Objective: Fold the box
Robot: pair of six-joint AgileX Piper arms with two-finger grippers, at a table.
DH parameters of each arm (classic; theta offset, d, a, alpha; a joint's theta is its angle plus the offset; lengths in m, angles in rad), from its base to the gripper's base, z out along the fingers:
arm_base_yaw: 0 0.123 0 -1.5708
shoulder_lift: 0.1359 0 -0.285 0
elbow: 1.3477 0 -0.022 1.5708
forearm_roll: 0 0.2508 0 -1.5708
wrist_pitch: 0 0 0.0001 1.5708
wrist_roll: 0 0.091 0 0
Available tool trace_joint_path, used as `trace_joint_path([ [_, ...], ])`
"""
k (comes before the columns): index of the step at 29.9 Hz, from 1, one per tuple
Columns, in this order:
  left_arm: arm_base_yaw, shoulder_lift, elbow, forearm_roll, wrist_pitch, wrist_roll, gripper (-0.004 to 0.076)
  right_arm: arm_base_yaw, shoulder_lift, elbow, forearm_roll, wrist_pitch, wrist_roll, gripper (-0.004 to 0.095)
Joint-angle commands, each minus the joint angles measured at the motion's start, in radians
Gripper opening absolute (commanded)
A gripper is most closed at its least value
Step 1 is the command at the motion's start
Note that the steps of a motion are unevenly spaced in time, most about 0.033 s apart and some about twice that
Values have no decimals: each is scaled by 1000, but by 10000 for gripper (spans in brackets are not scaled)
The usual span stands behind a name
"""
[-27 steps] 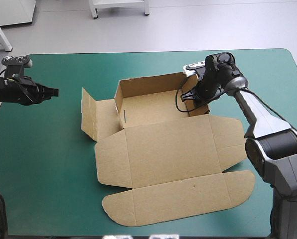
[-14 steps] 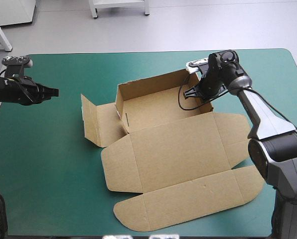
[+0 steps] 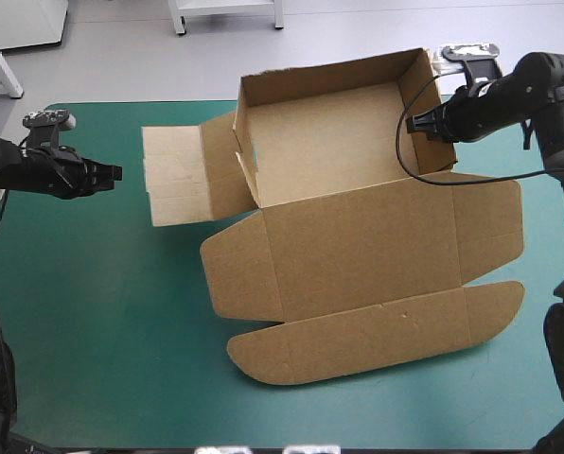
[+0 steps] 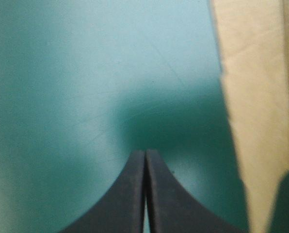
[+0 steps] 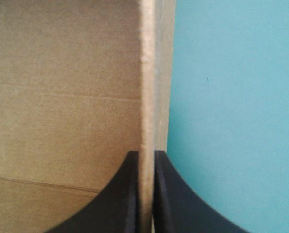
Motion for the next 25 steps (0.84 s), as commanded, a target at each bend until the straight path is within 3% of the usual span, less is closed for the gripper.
trace_joint_path([
  [1,0,-18,-33,-84,-30,21,-8,-15,-111,-34,84,1,-19,3],
  [11,0,46,-31,-269,-9,149,-8,-17,-222,-45,103,1,-27,3],
  [19,69,58,-54,-462,18,239,-8,-17,-234,-45,-32,1,5,3],
  [25,150,58,-147,-467,39,217,-8,-17,-212,-37,-29,1,9,0],
])
